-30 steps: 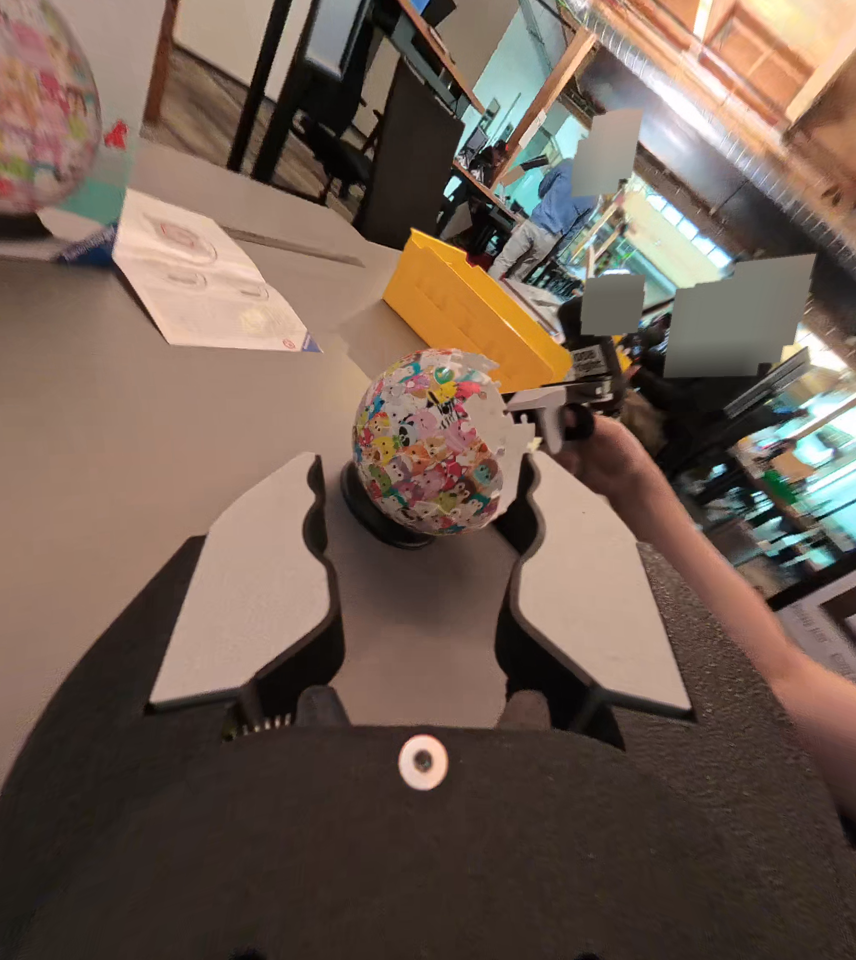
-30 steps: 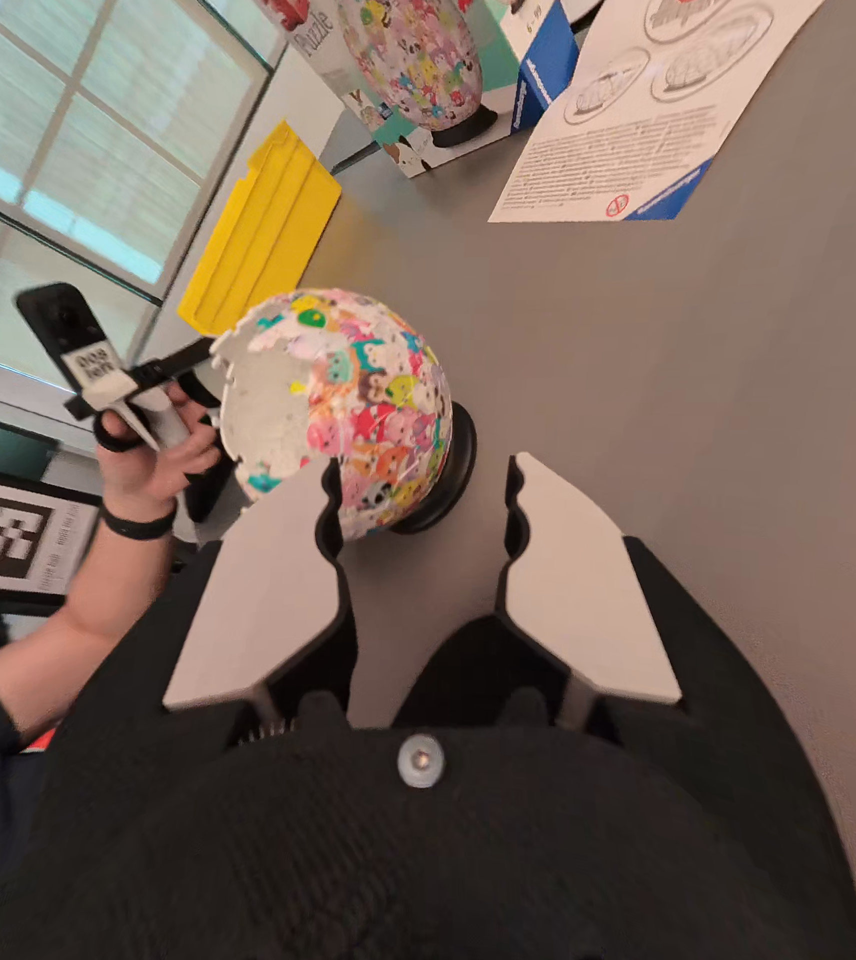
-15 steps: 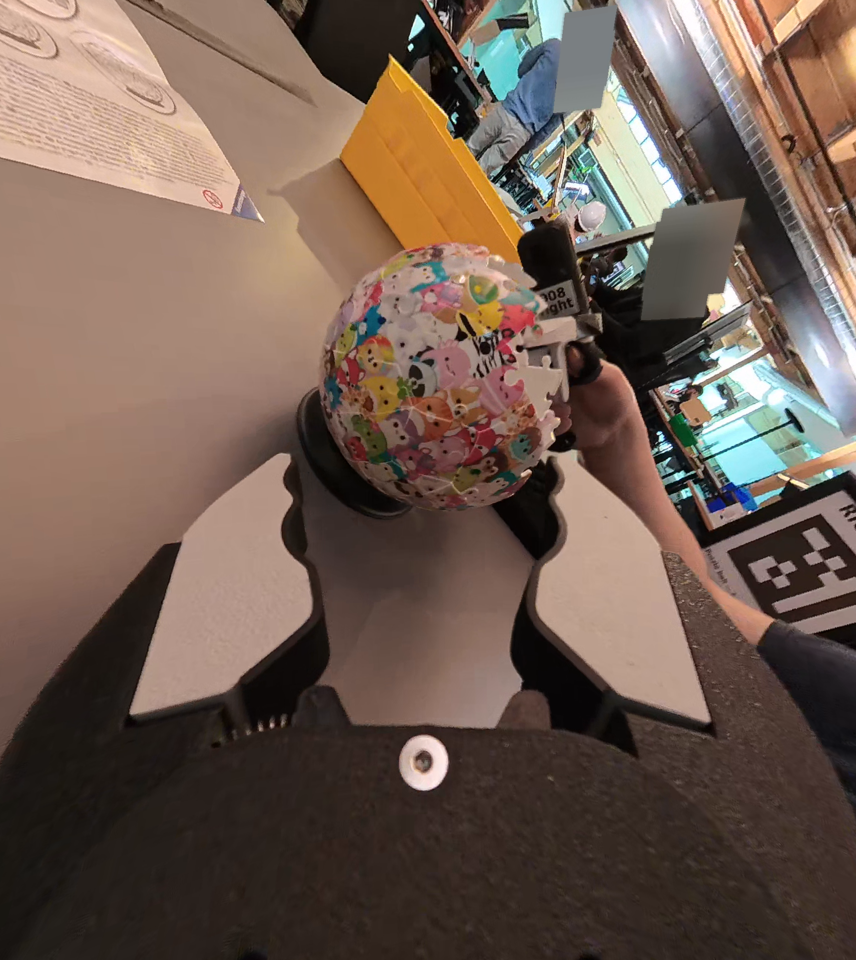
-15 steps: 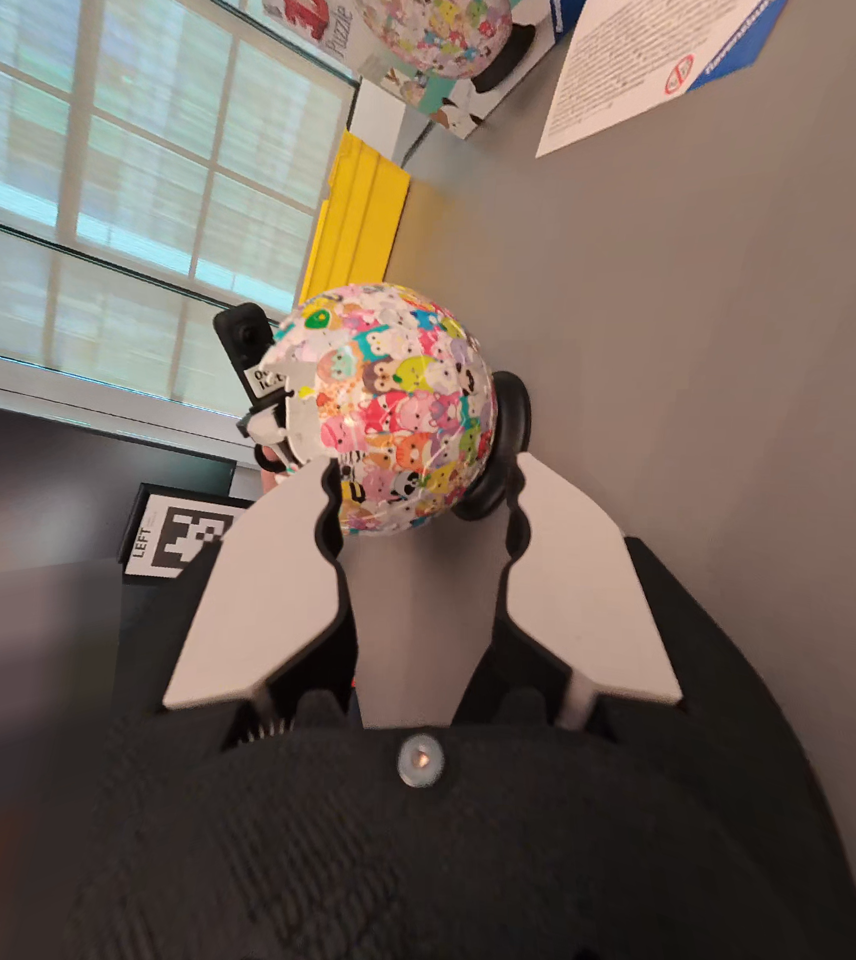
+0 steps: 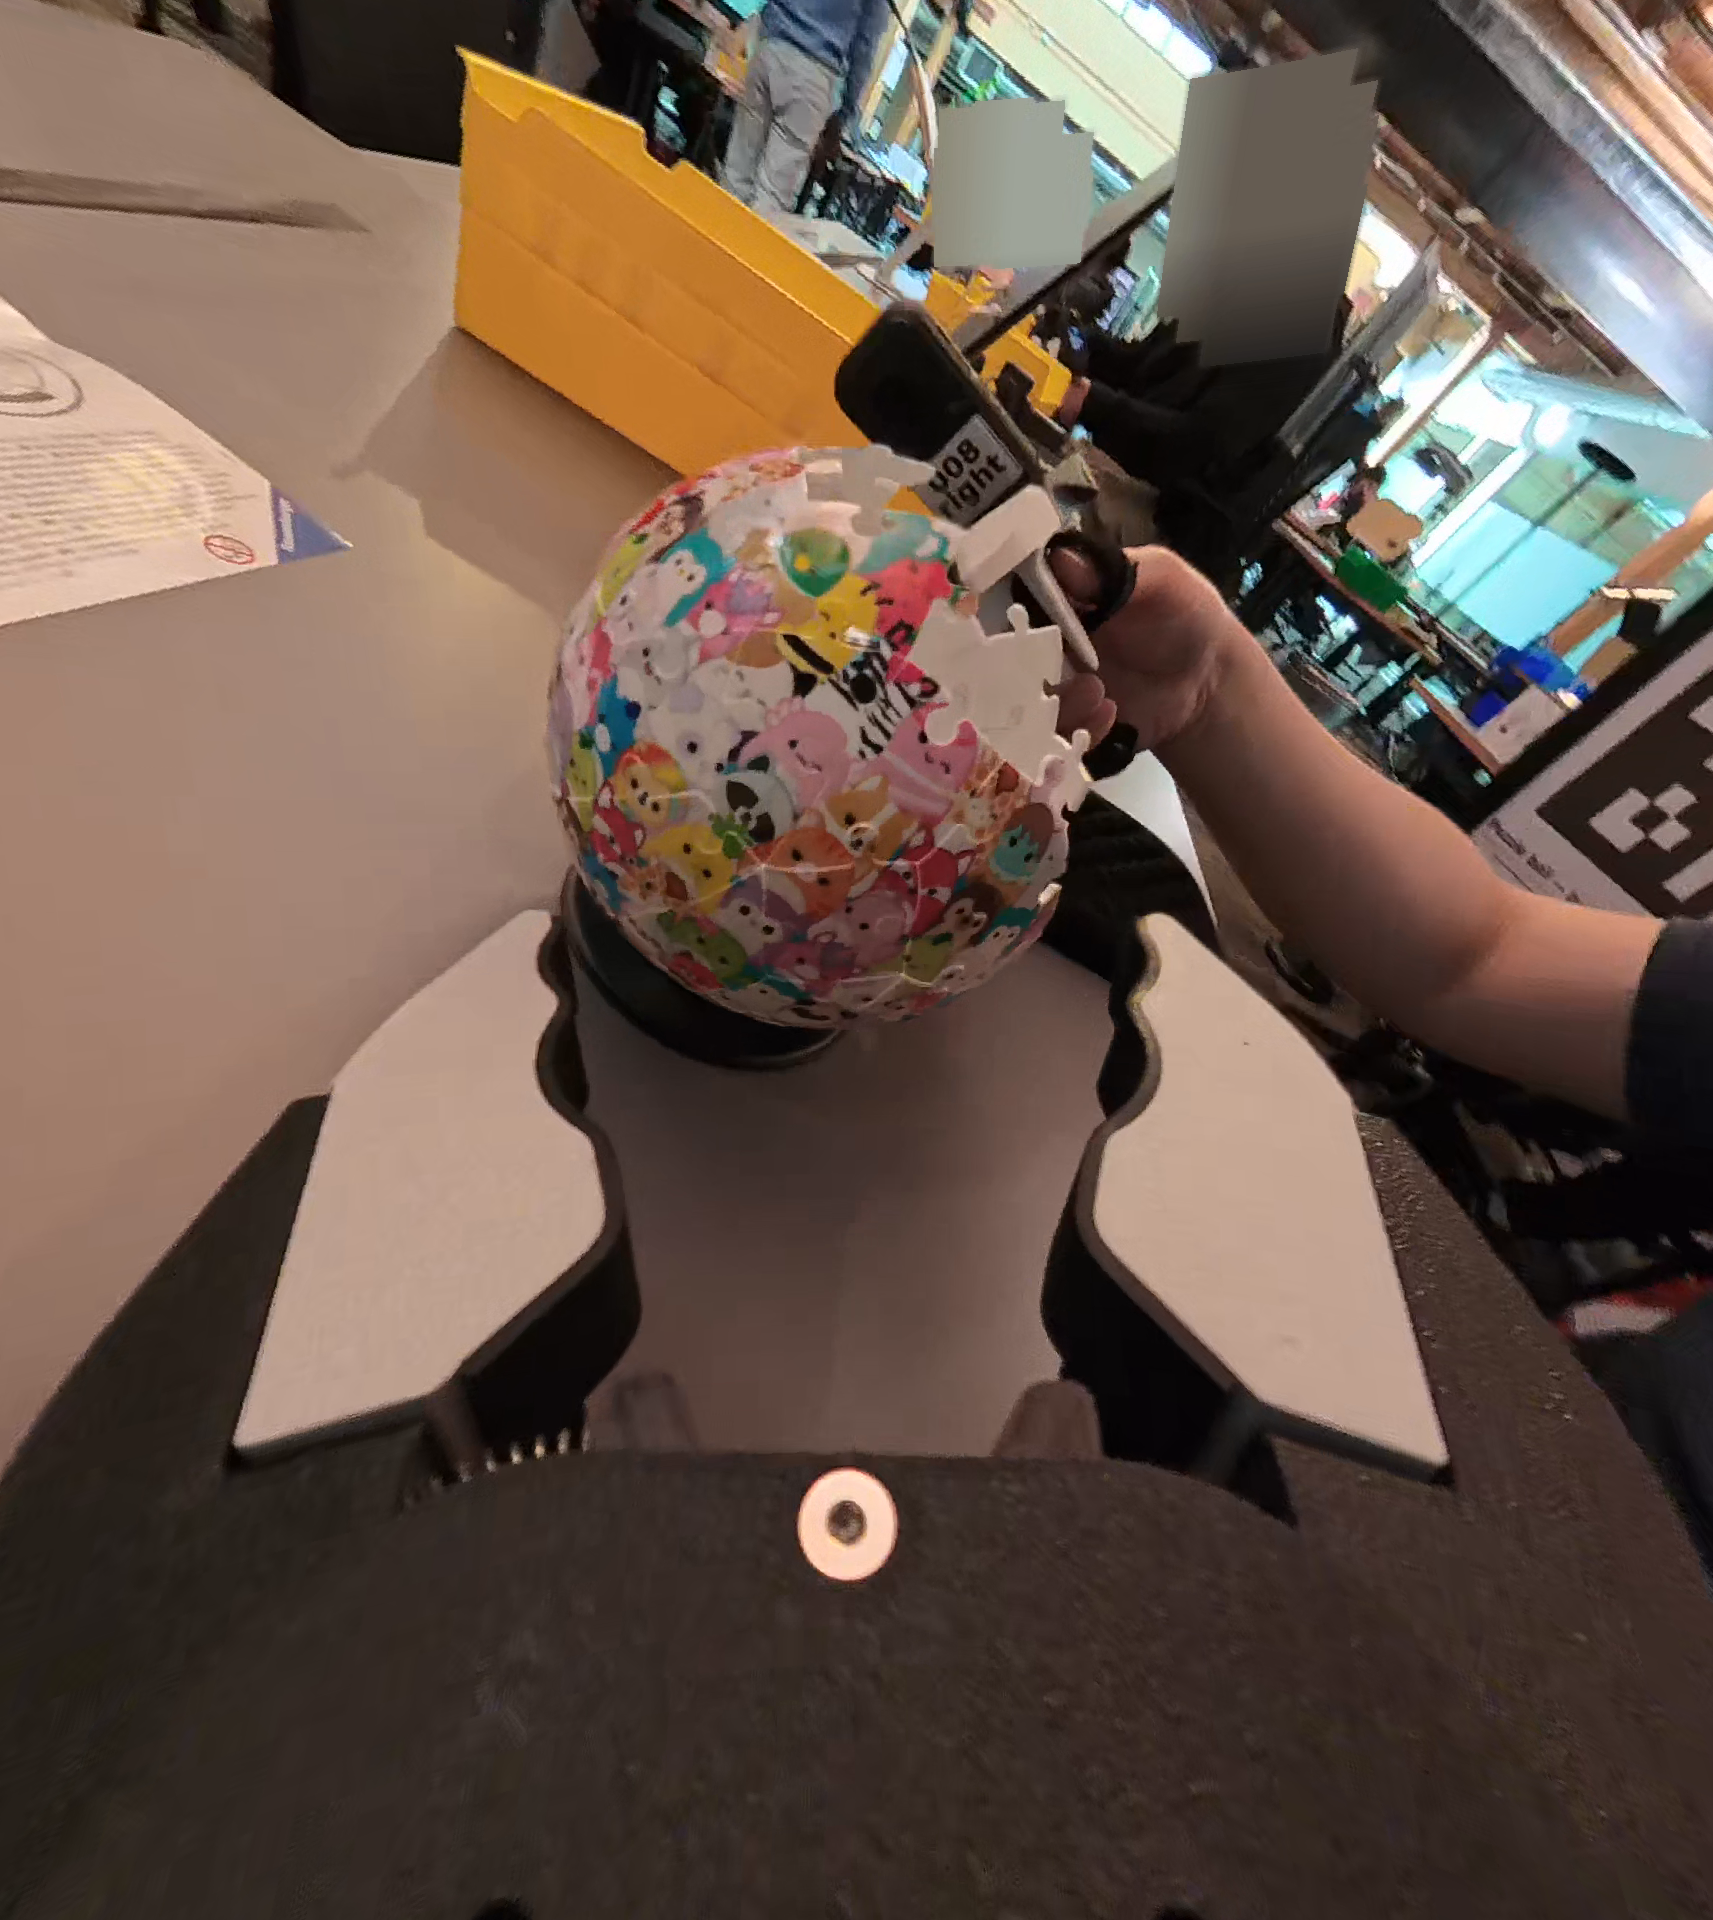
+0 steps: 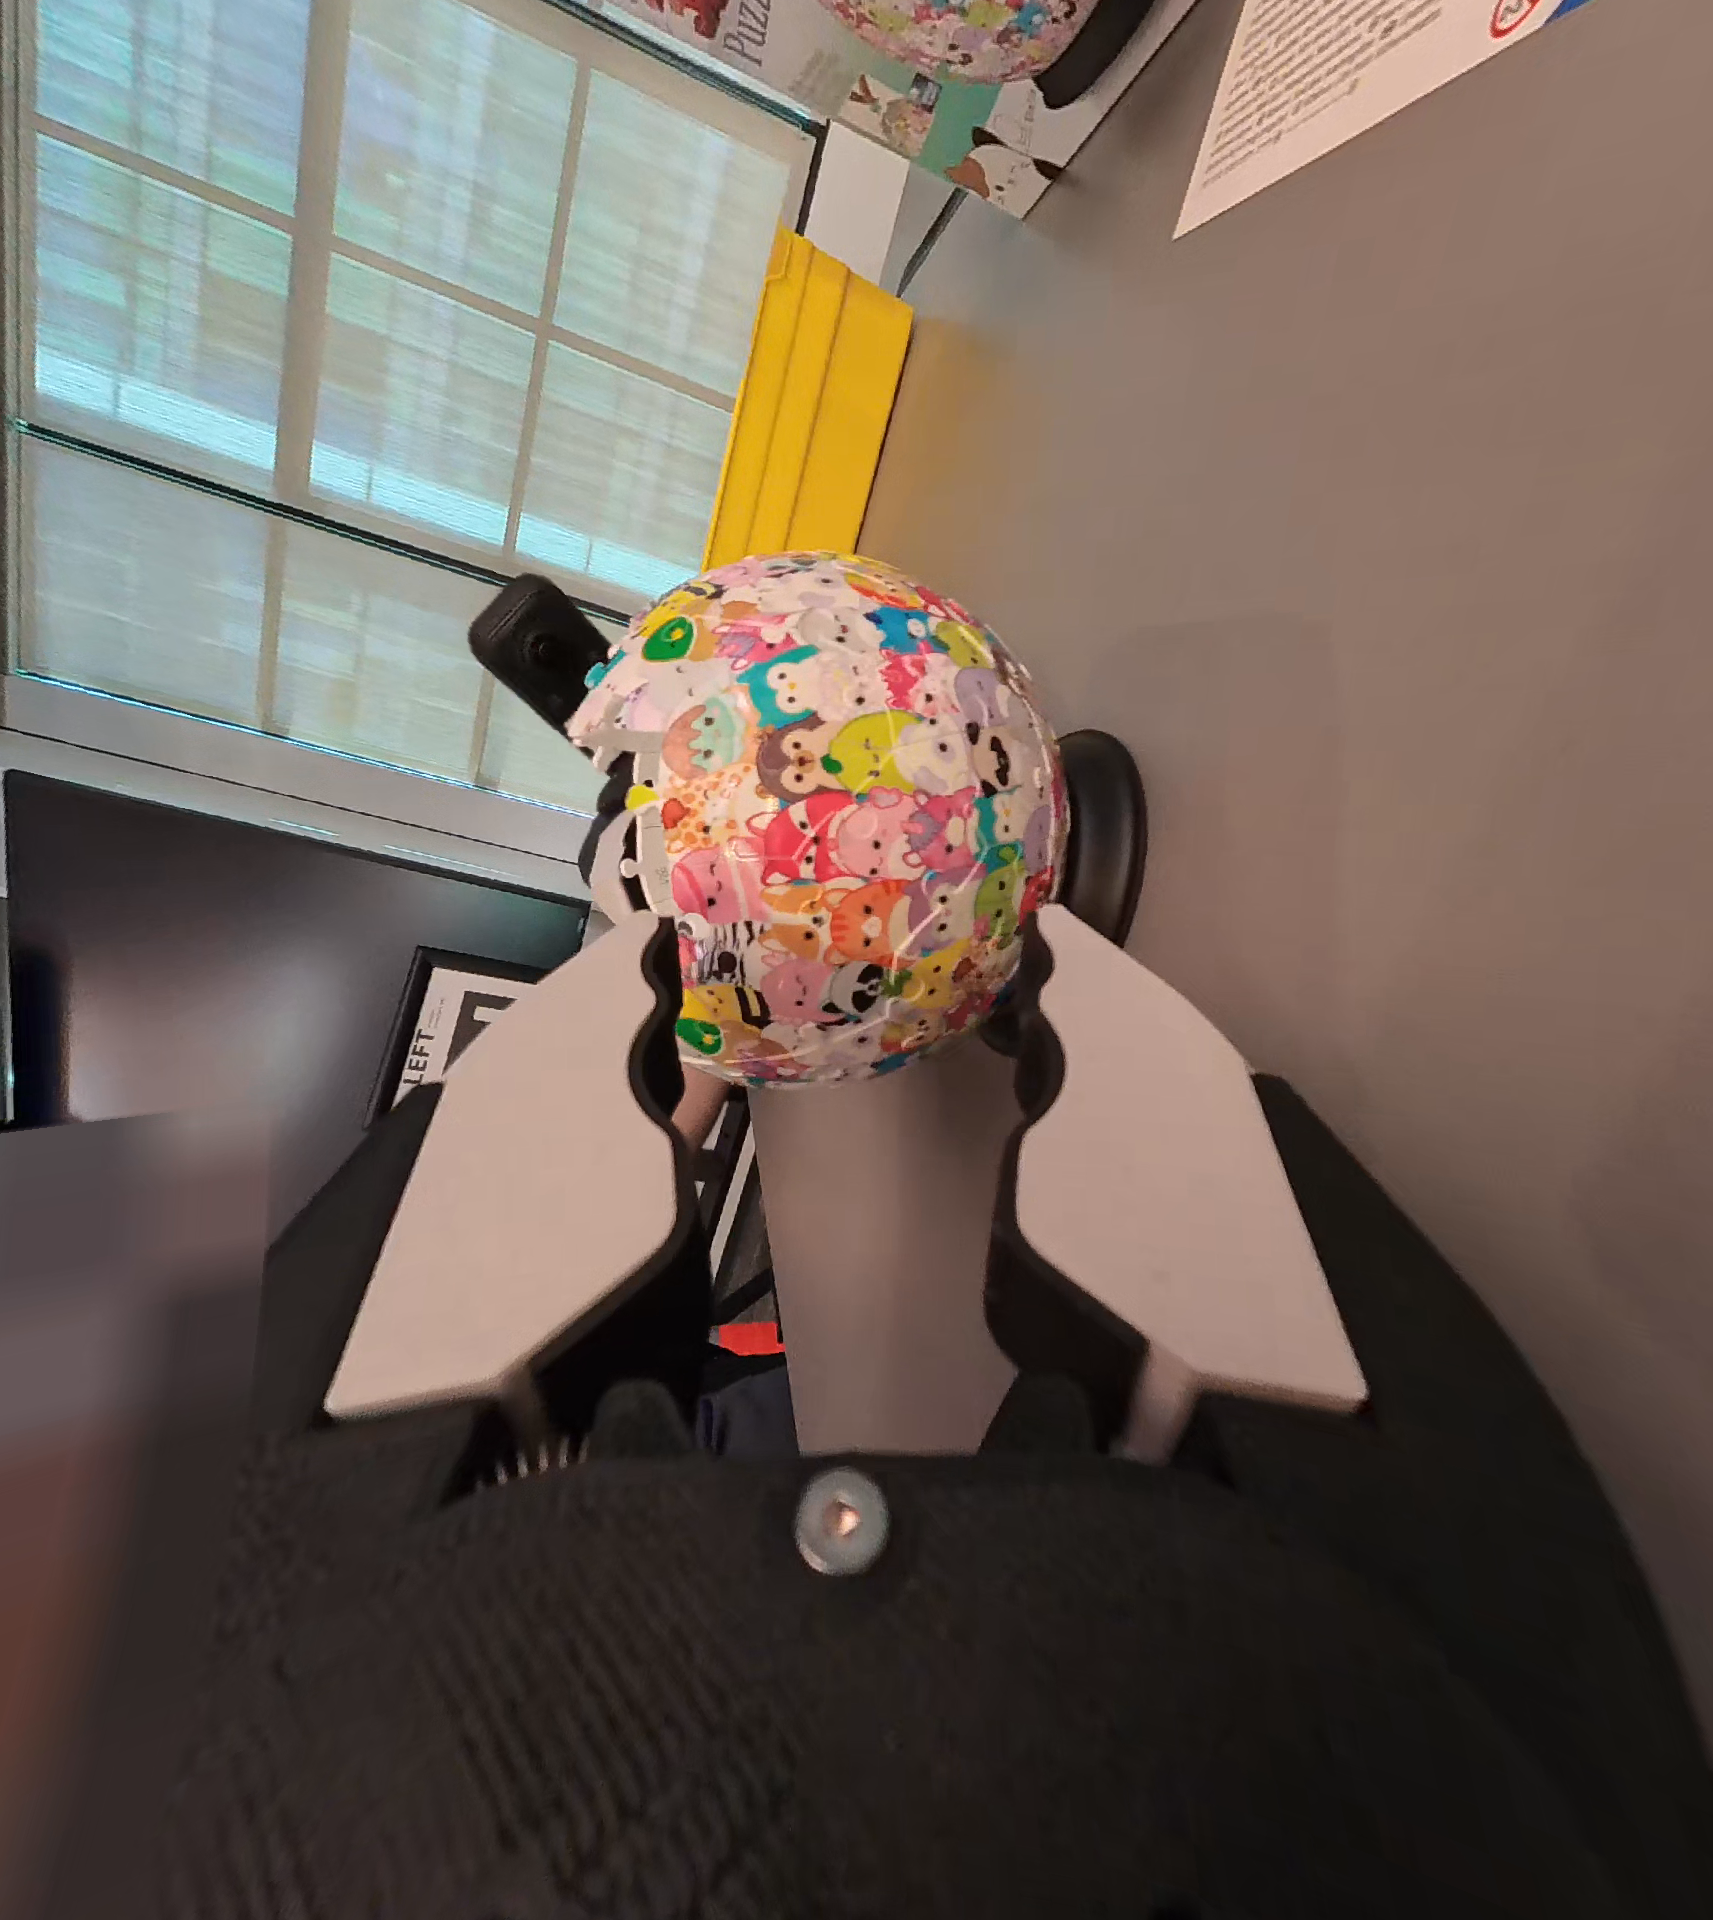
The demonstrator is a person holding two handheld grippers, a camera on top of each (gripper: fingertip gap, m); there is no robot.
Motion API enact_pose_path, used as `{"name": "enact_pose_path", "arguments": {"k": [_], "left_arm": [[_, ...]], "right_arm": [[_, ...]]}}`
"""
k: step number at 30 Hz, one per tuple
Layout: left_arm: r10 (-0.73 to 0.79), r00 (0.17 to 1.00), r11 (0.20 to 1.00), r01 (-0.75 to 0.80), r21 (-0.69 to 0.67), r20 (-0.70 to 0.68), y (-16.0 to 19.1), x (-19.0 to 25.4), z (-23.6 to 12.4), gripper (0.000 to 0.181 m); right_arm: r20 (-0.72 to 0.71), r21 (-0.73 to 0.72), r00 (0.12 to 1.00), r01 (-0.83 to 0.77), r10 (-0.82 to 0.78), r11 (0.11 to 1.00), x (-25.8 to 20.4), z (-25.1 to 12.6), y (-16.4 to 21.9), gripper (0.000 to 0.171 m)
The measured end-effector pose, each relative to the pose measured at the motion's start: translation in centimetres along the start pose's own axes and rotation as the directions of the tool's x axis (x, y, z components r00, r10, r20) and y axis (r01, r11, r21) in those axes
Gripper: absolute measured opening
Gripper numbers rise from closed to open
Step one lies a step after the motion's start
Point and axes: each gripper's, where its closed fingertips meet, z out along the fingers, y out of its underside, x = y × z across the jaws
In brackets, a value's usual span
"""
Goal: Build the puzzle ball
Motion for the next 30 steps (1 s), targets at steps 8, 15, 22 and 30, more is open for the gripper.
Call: {"name": "enact_pose_path", "arguments": {"k": [8, 15, 22, 30], "left_arm": [[-0.031, 0.997, 0.995, 0.023, -0.098, -0.073, 0.9, 0.2, 0.8, 0.103], [-0.044, 0.991, 0.994, 0.031, -0.102, -0.13, 0.6, 0.7, 0.9, 0.102], [-0.181, 0.975, 0.982, 0.17, -0.086, -0.133, -0.1, 0.1, -0.3, 0.106], [0.07, 0.997, 0.985, -0.074, -0.156, -0.03, 1.2, -0.9, -0.1, 0.099]], "right_arm": [[0.01, -0.018, 1.0, 0.008, -0.008, 1.0, -0.3, 0.3, 0.2, 0.063], [0.015, -0.029, 0.998, 0.065, -0.065, 0.997, -0.5, 0.6, 0.2, 0.064], [0.017, 0.027, 0.999, 0.048, -0.049, 0.998, -0.1, -0.3, -1.2, 0.066], [-0.014, 0.045, 0.995, -0.102, 0.102, 0.994, 1.6, -0.1, -1.4, 0.064]]}}
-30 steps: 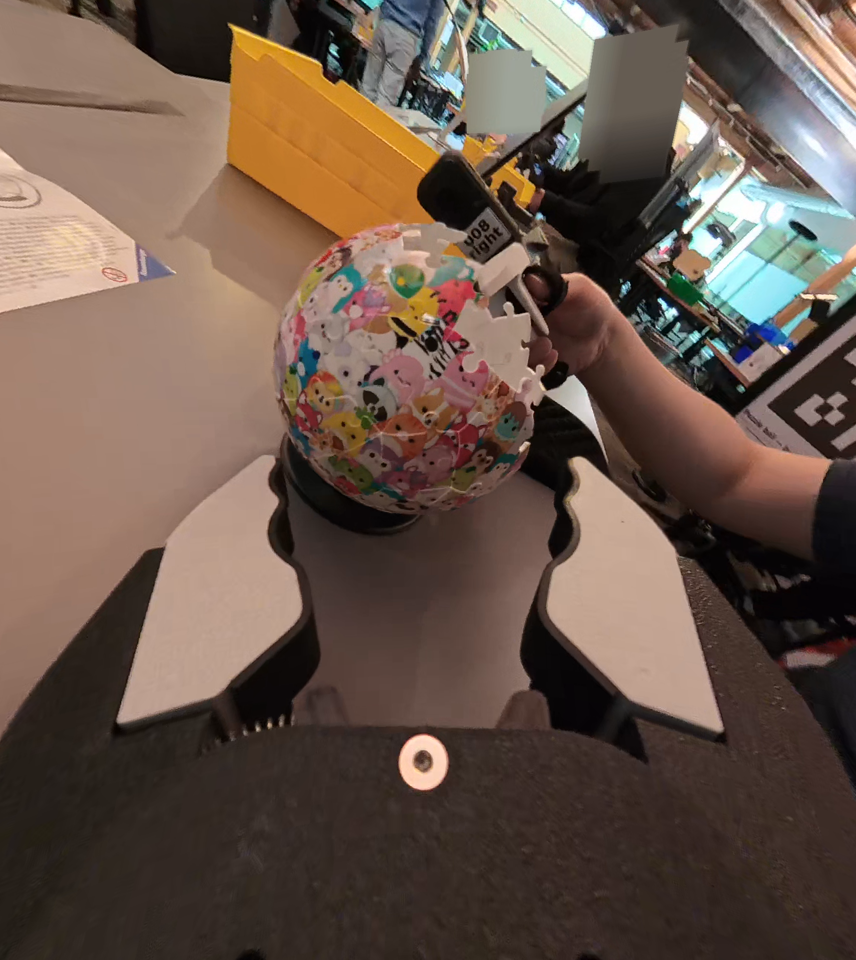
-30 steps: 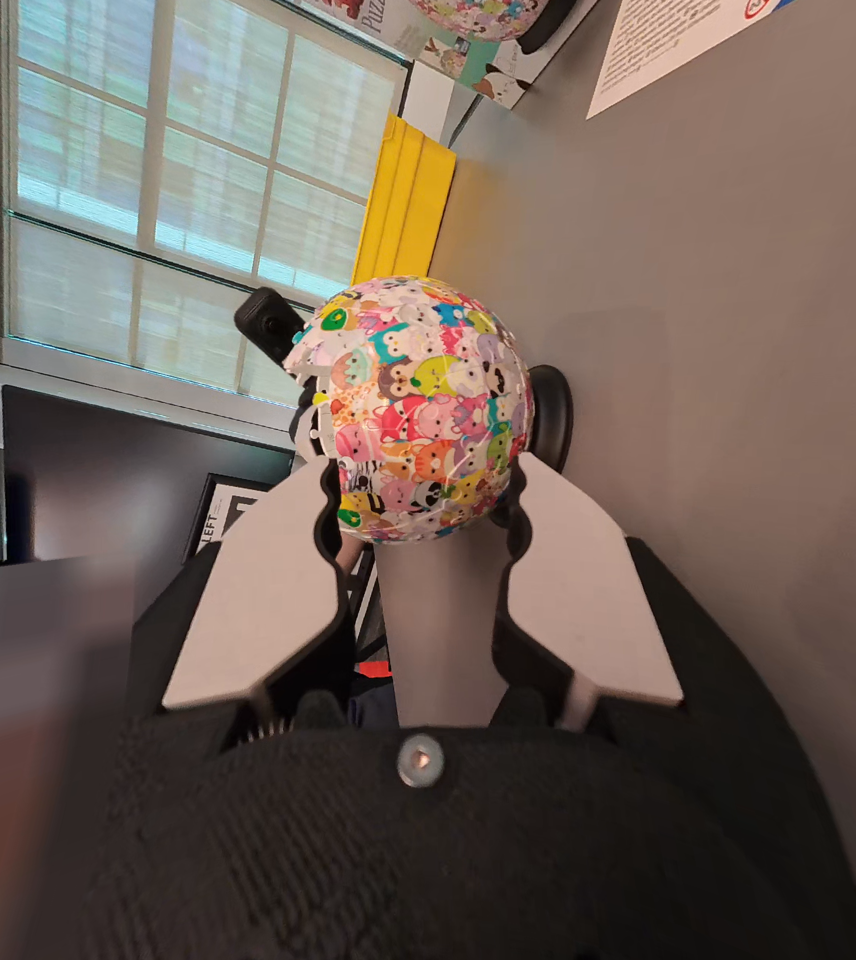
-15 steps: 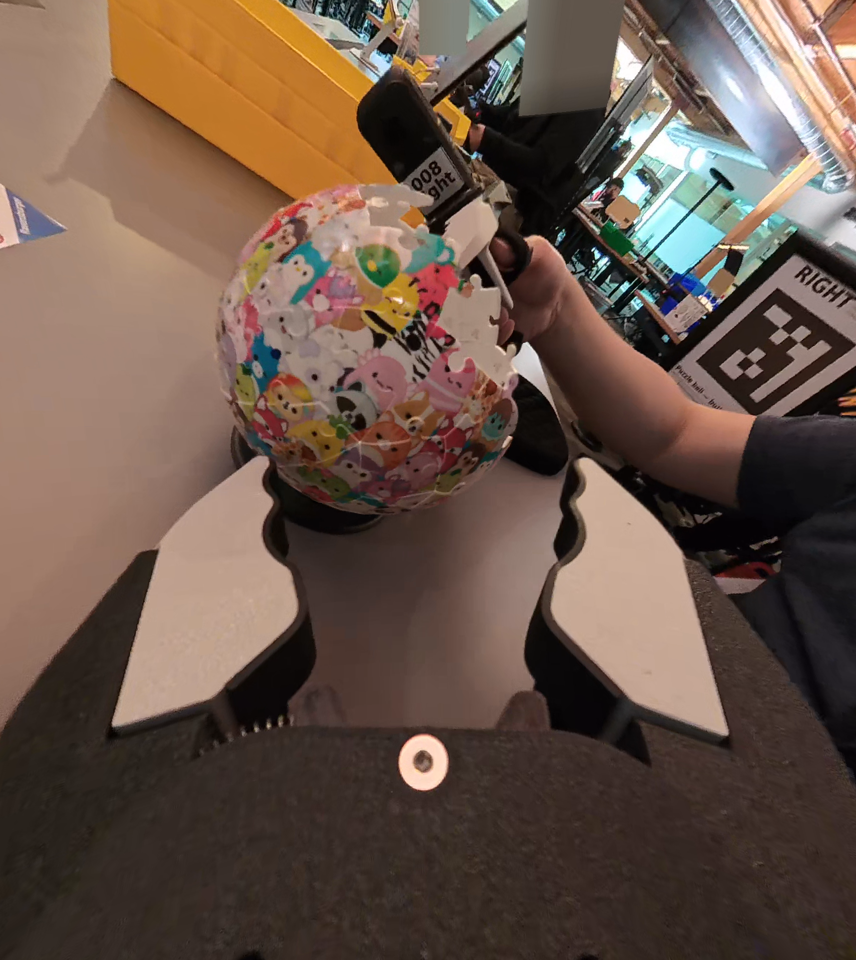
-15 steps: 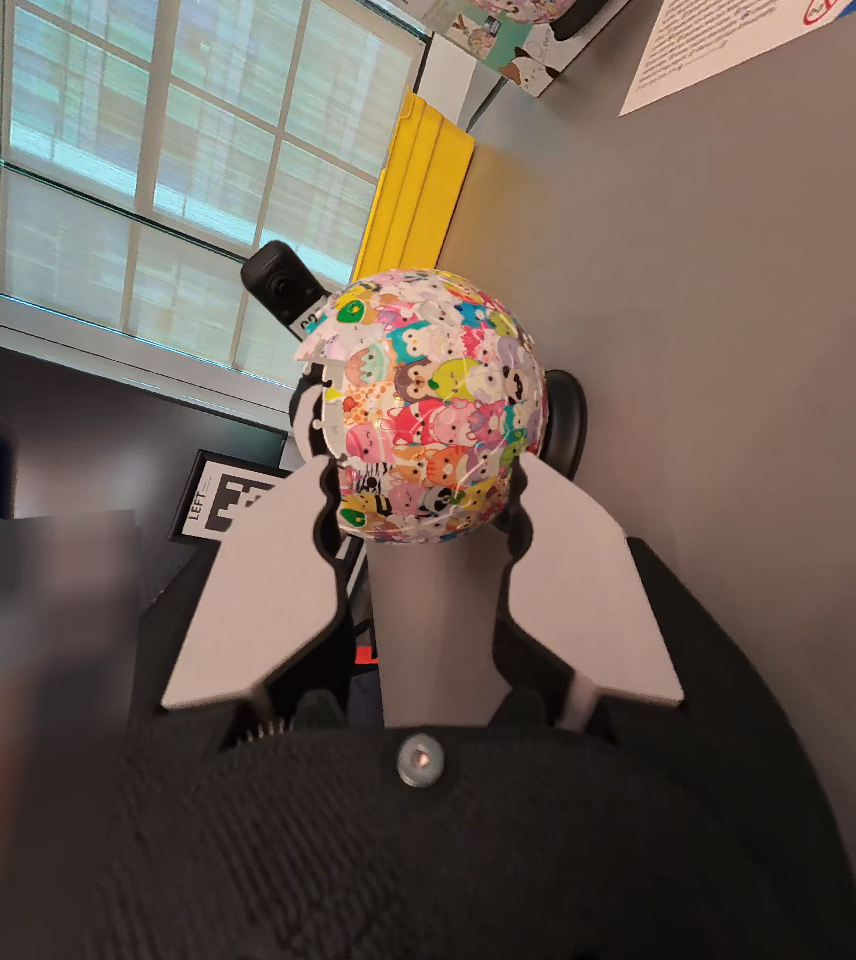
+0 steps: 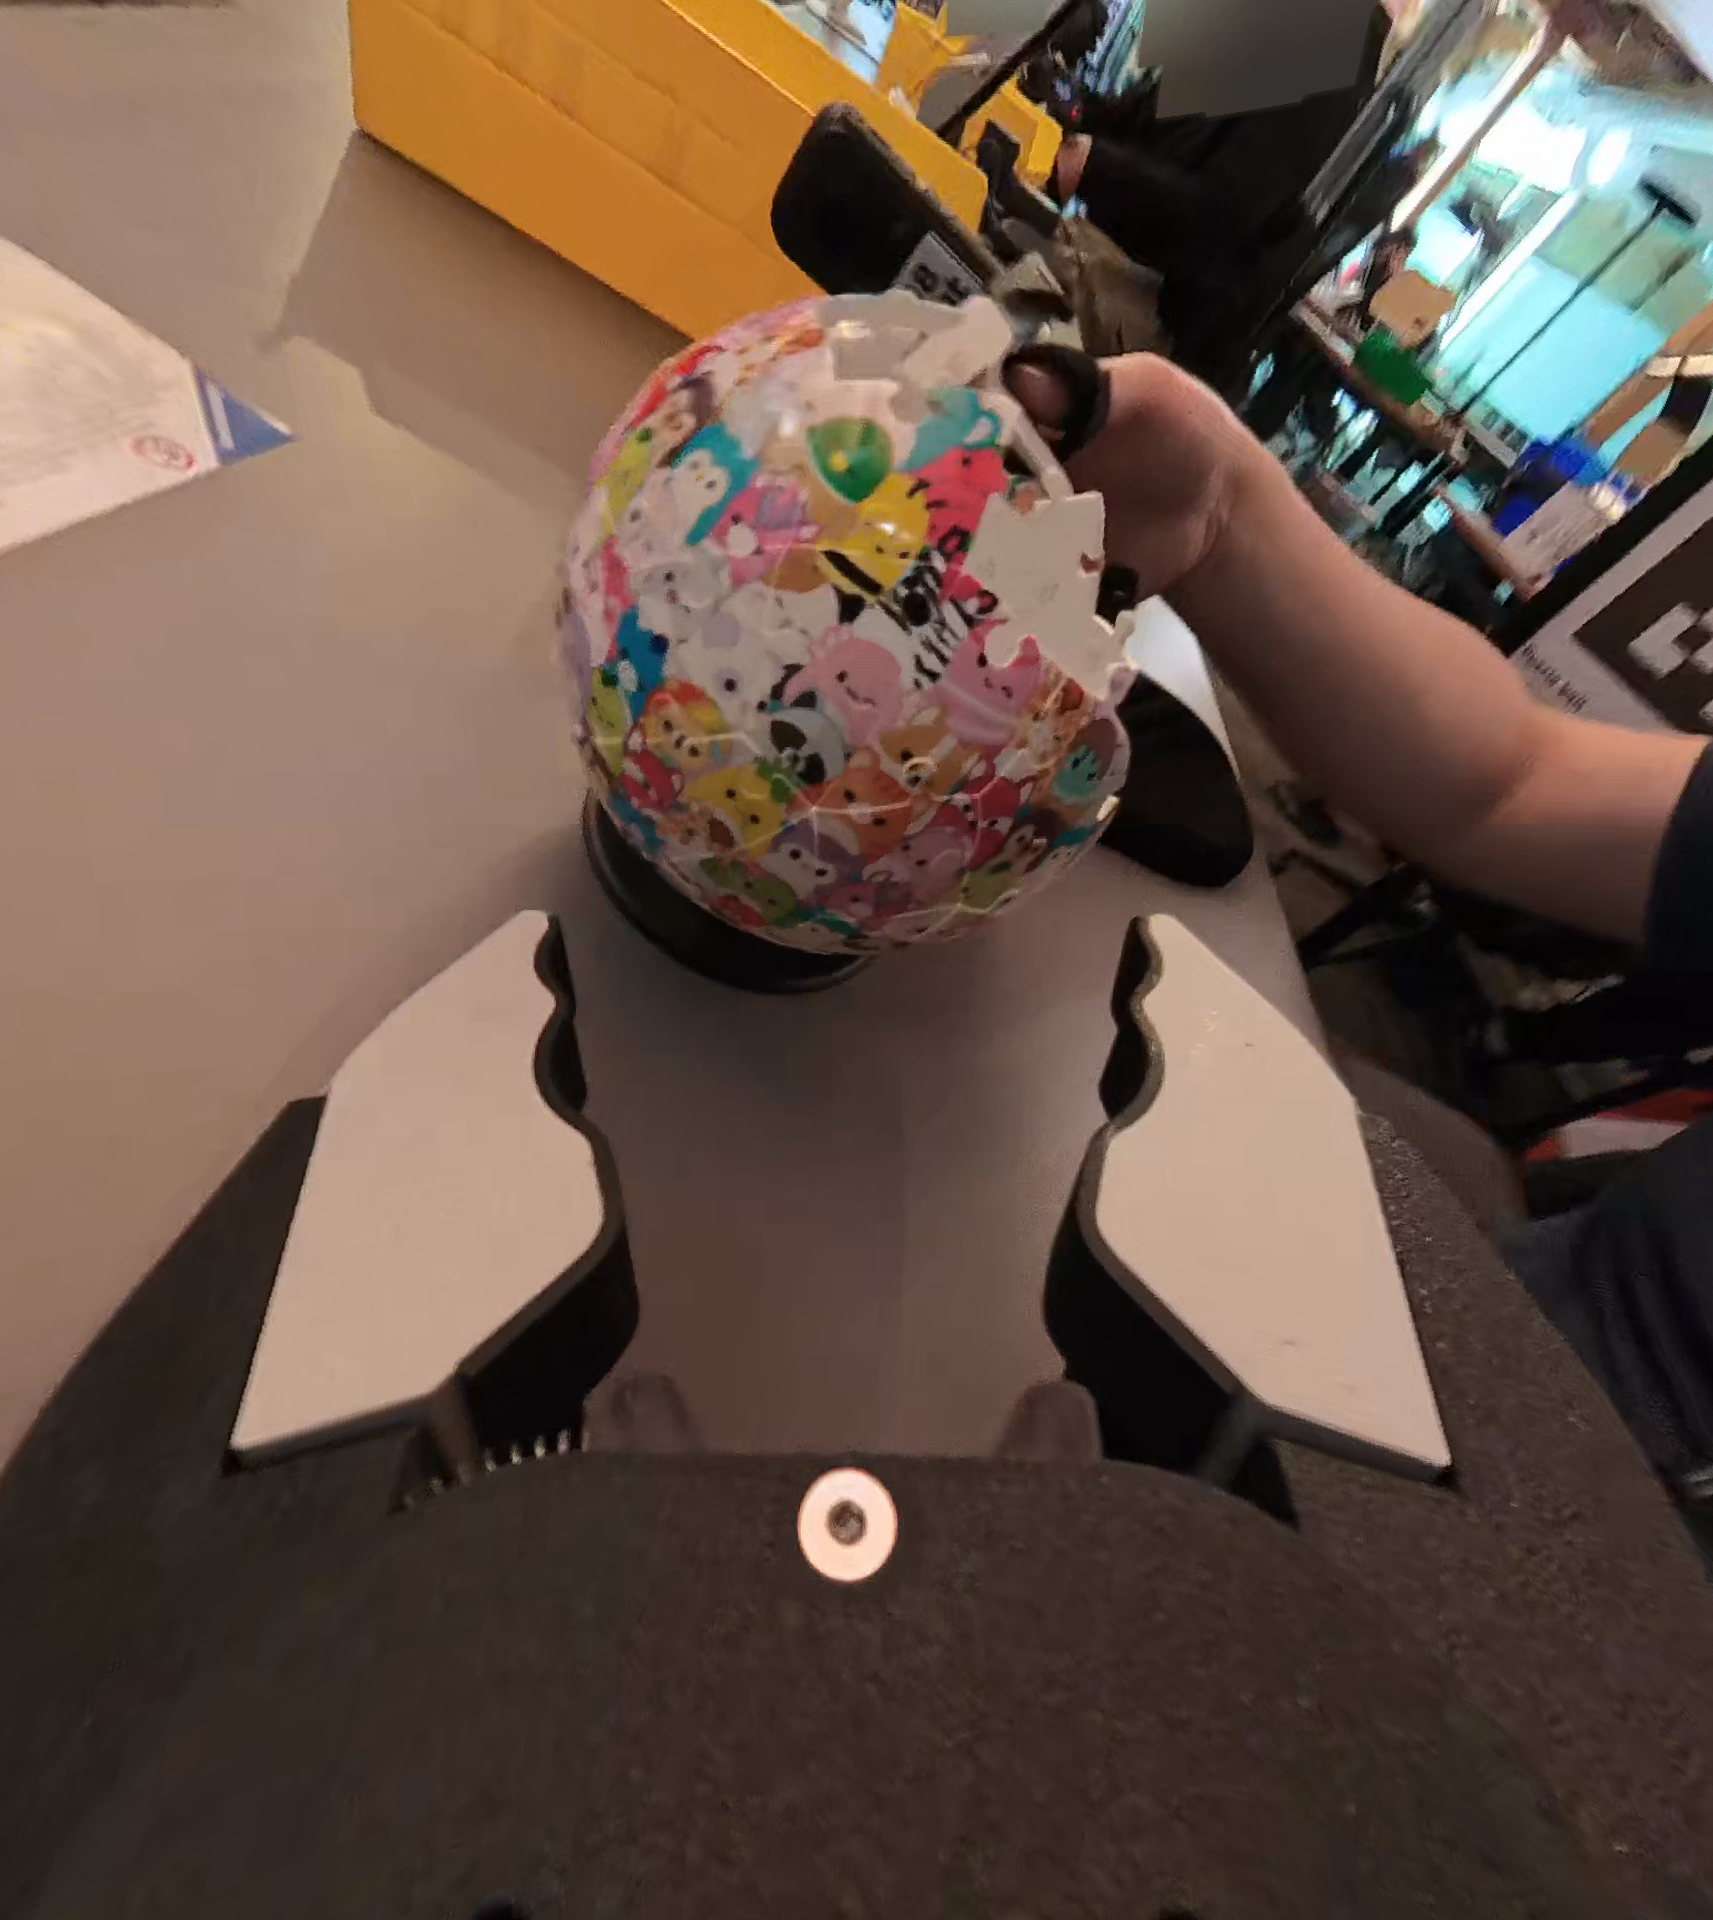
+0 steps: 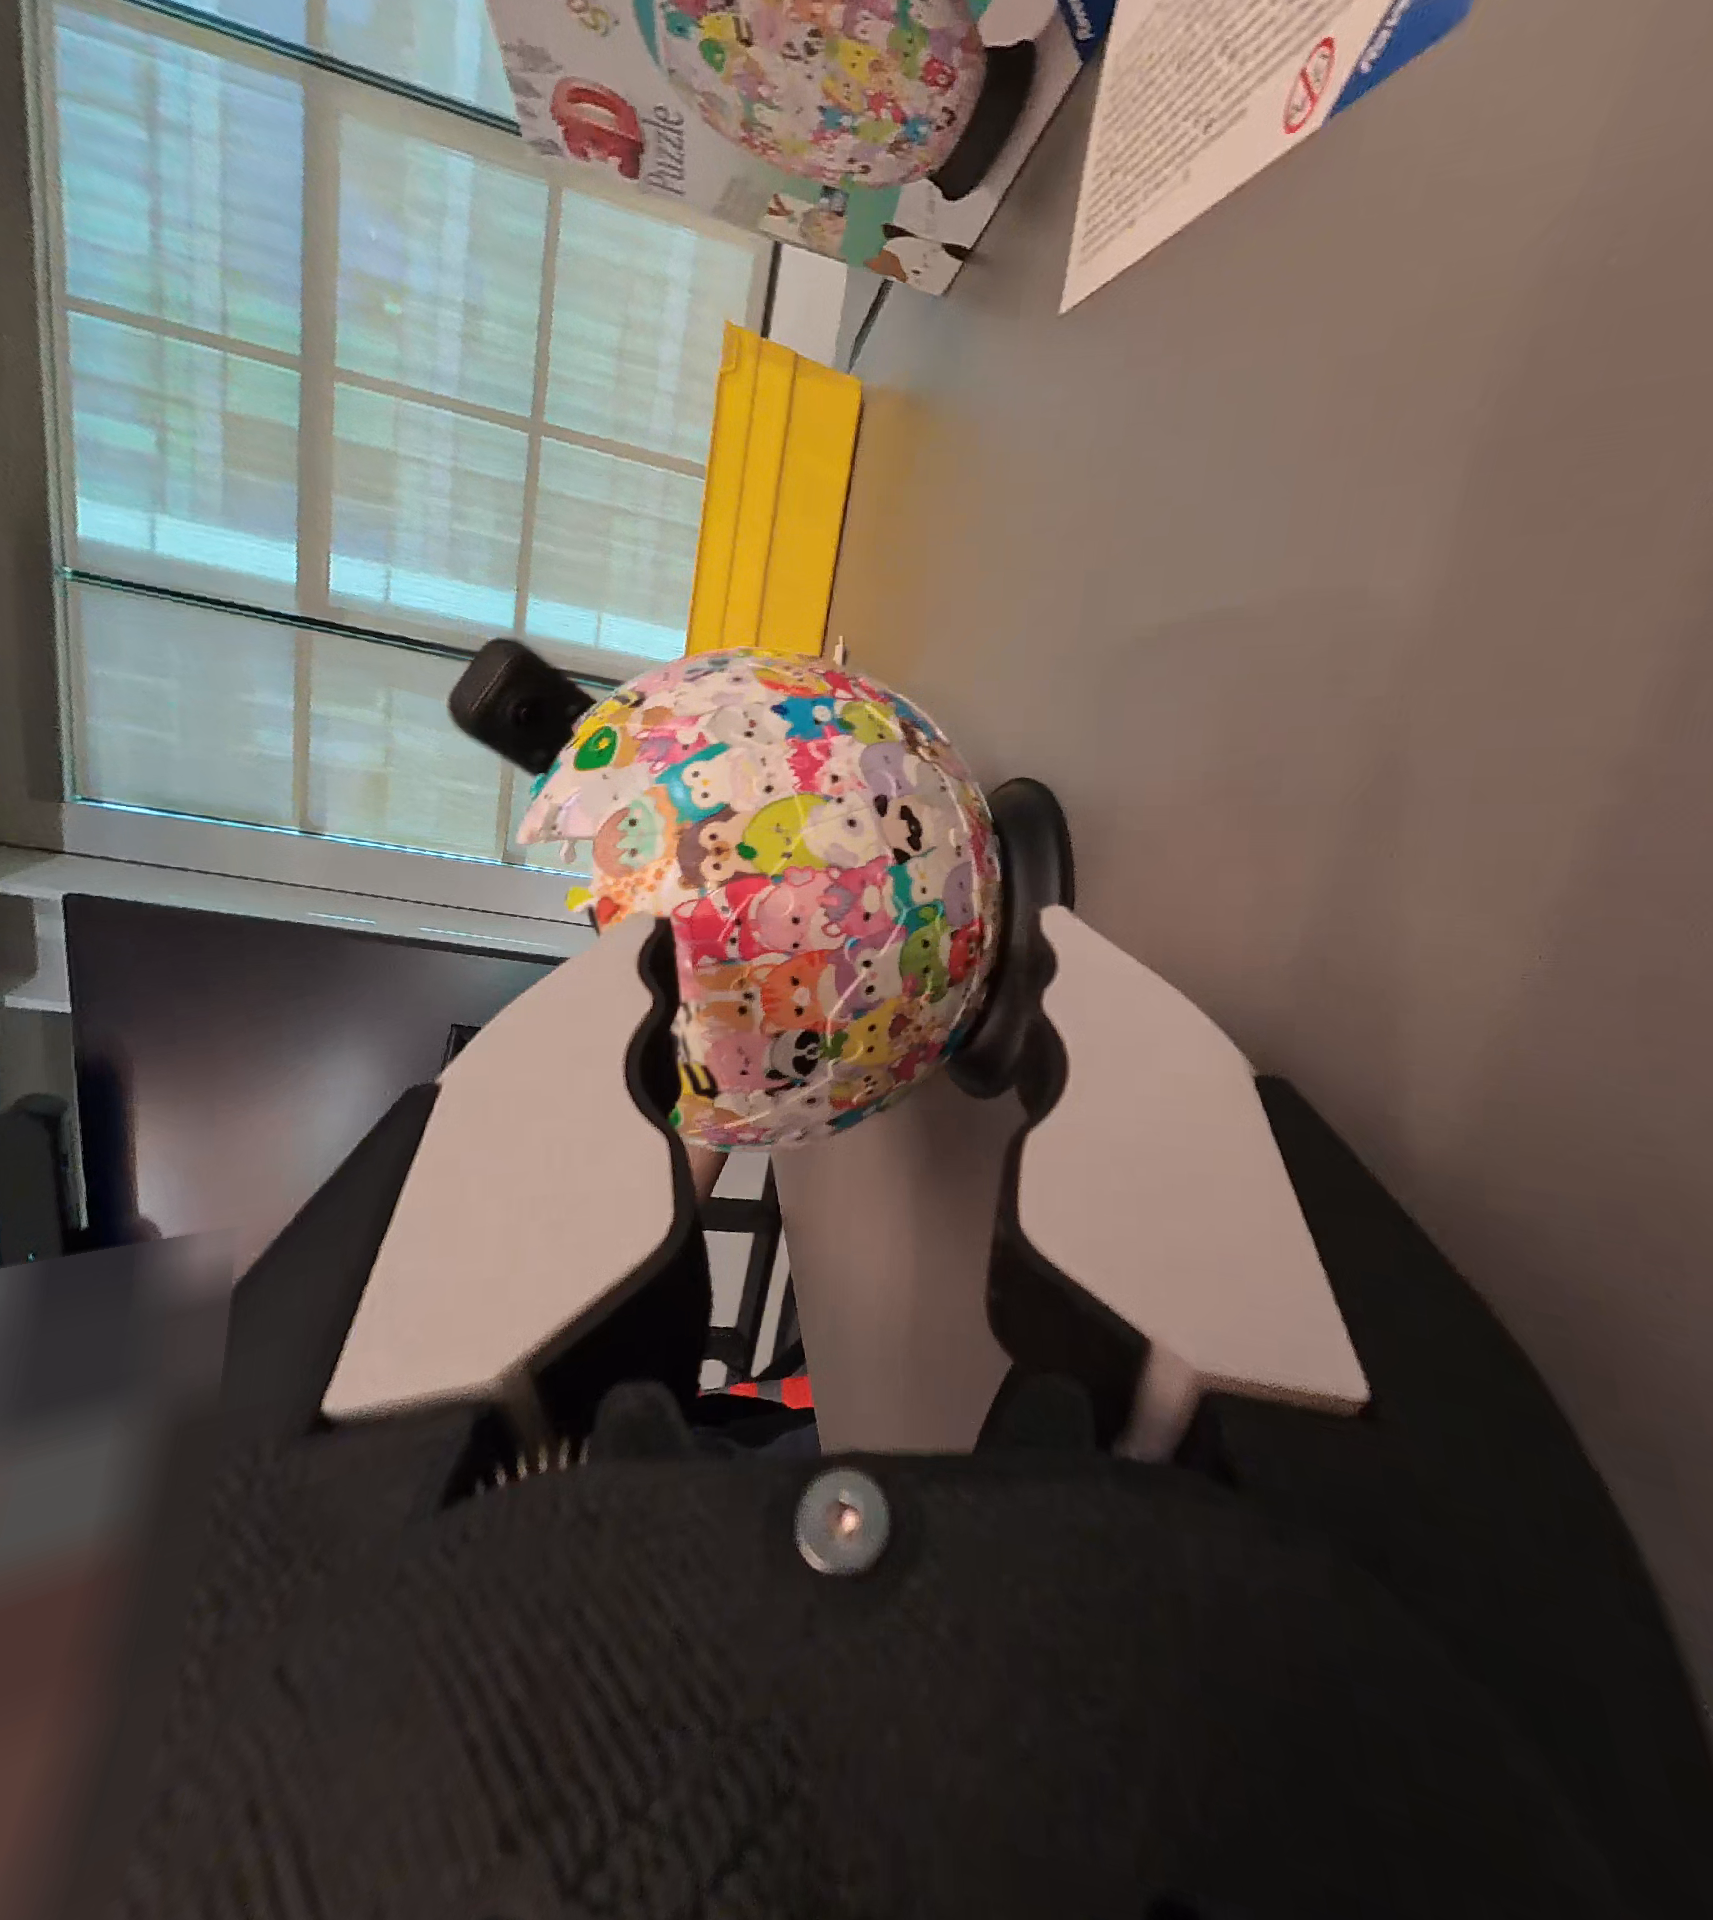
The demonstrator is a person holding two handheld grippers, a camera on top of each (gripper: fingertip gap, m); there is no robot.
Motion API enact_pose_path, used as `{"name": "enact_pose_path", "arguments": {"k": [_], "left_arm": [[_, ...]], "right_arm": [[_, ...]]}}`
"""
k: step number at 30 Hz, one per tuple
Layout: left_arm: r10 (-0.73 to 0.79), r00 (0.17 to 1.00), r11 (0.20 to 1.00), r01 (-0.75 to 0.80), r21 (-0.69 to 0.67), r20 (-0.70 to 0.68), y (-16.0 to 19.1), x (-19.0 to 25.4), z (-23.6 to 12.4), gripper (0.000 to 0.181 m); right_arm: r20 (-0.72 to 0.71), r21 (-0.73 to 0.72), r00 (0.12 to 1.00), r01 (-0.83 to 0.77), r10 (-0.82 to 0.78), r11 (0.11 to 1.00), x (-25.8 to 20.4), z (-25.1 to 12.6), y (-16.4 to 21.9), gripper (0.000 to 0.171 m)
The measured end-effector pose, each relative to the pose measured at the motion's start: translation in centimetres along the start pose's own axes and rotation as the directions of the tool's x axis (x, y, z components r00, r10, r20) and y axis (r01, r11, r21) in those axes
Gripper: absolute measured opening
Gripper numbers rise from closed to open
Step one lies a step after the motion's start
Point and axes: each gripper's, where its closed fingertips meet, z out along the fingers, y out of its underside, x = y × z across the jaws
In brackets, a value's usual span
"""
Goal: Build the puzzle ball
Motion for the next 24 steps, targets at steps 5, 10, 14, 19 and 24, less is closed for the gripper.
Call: {"name": "enact_pose_path", "arguments": {"k": [5, 10, 14, 19, 24], "left_arm": [[0.225, 0.971, 0.973, -0.219, -0.074, 0.079, 0.1, 0.0, 0.9, 0.105], [0.305, 0.949, 0.948, -0.294, -0.119, 0.083, 0.5, 0.2, 1.6, 0.107], [0.348, 0.932, 0.934, -0.336, -0.119, 0.099, 0.5, 0.0, 1.9, 0.103], [0.361, 0.928, 0.93, -0.349, -0.116, 0.097, 0.4, 0.0, 2.2, 0.103], [0.35, 0.933, 0.934, -0.339, -0.114, 0.087, 0.2, 0.2, 2.3, 0.105]], "right_arm": [[-0.013, -0.022, 1.0, -0.018, 0.017, 1.0, -0.2, 0.8, -0.1, 0.064], [-0.012, -0.048, 0.999, -0.036, 0.035, 0.998, -0.5, 1.4, -0.1, 0.064], [0.035, -0.048, 0.998, -0.048, 0.05, 0.998, -1.0, 1.6, -0.2, 0.064], [0.095, -0.048, 0.994, -0.054, 0.058, 0.997, -1.5, 2.0, -0.1, 0.064], [0.136, -0.046, 0.989, -0.045, 0.051, 0.998, -1.9, 2.1, -0.1, 0.065]]}}
